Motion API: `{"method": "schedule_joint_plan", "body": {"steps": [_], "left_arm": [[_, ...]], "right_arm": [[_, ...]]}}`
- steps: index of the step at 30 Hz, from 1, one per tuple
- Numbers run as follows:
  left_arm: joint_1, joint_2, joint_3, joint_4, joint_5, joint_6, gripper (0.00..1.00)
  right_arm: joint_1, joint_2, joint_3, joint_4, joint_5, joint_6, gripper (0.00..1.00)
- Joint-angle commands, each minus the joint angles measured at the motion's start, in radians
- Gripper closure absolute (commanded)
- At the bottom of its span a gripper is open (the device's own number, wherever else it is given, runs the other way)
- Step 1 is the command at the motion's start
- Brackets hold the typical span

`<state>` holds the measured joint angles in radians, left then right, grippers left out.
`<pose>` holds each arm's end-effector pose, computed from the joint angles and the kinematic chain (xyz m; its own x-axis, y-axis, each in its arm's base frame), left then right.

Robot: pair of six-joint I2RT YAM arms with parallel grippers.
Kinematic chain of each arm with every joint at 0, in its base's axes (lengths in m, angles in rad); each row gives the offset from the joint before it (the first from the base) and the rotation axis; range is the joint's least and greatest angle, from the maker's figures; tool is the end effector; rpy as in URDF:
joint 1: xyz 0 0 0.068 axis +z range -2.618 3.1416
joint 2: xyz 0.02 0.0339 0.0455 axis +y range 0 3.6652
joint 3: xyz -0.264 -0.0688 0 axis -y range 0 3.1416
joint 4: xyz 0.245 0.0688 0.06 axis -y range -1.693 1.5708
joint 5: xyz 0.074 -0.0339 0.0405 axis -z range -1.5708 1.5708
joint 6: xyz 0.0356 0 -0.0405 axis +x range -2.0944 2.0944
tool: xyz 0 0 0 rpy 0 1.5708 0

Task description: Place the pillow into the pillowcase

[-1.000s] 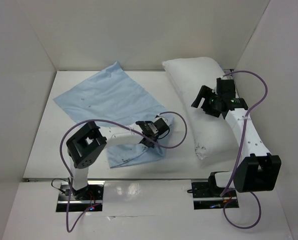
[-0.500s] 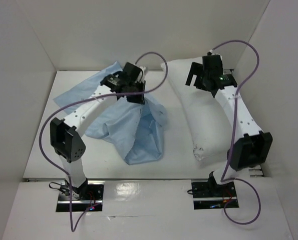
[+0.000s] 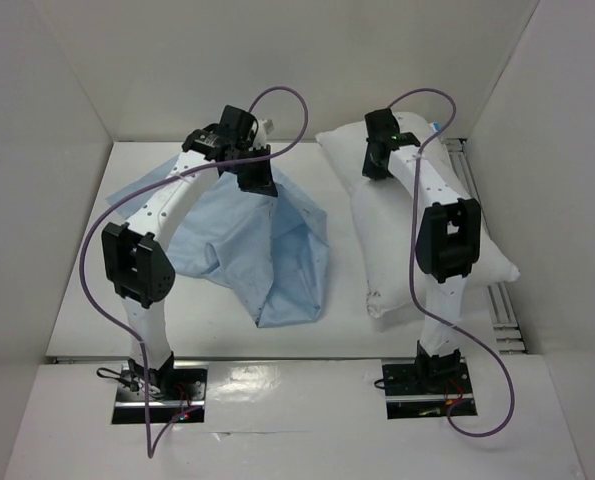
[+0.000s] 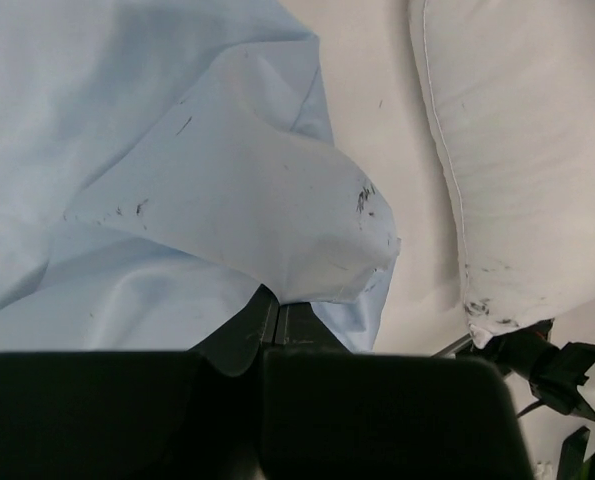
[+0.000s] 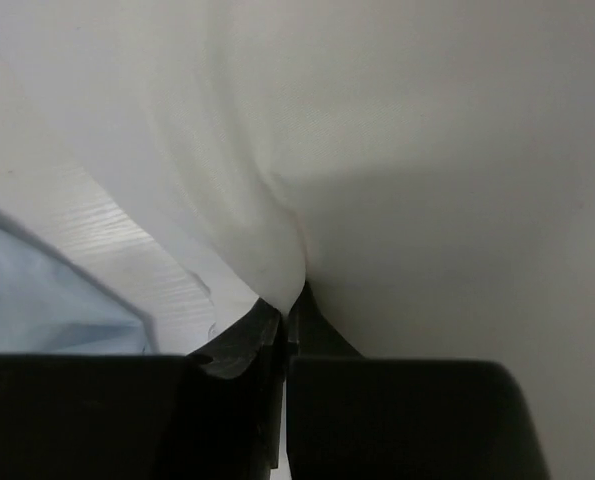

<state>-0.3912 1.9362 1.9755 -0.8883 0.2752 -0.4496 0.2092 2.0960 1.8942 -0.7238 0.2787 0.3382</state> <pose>0.3923 -0.1723 0.3484 -0.8566 -0.0991 -0.5064 0.1784 0.8640 -0.4709 0.4613 0.0879 0.2651 -0.7498 0.1669 -0.6402 0.2236 0.9746 -0.0078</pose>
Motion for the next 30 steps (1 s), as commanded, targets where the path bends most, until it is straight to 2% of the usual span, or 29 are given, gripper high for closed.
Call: {"method": "schedule_joint_plan", "body": {"steps": [1, 3, 7, 11, 17, 23, 30], "left_arm": [[0.011, 0.004, 0.072, -0.006, 0.061, -0.001, 1.0], [0.021, 0.013, 0.072, -0.006, 0.082, -0.001, 1.0], [0.043, 0.039, 0.118, -0.006, 0.091, -0.001, 1.0], [0.063, 0.099, 0.183, -0.006, 0.116, -0.012, 1.0], [0.115, 0.176, 0.282, 0.003, 0.125, -0.023, 1.0], [0.196, 0.225, 0.312, 0.012, 0.125, -0.023, 1.0], [0.25, 0.205, 0.312, 0.023, 0.169, 0.008, 1.0]], "right_arm": [[-0.022, -0.077, 0.017, 0.044, -0.09, 0.004, 1.0], [-0.022, -0.154, -0.064, 0.072, -0.16, -0.01, 1.0], [-0.04, -0.446, -0.251, 0.151, -0.283, -0.068, 1.0], [-0.041, -0.664, -0.461, 0.178, -0.393, -0.102, 1.0], [-0.05, -0.924, -0.618, 0.187, -0.568, -0.145, 1.0], [-0.05, -1.07, -0.665, 0.13, -0.662, -0.163, 1.0], [-0.05, -1.081, -0.73, 0.054, -0.76, -0.238, 1.0]]}}
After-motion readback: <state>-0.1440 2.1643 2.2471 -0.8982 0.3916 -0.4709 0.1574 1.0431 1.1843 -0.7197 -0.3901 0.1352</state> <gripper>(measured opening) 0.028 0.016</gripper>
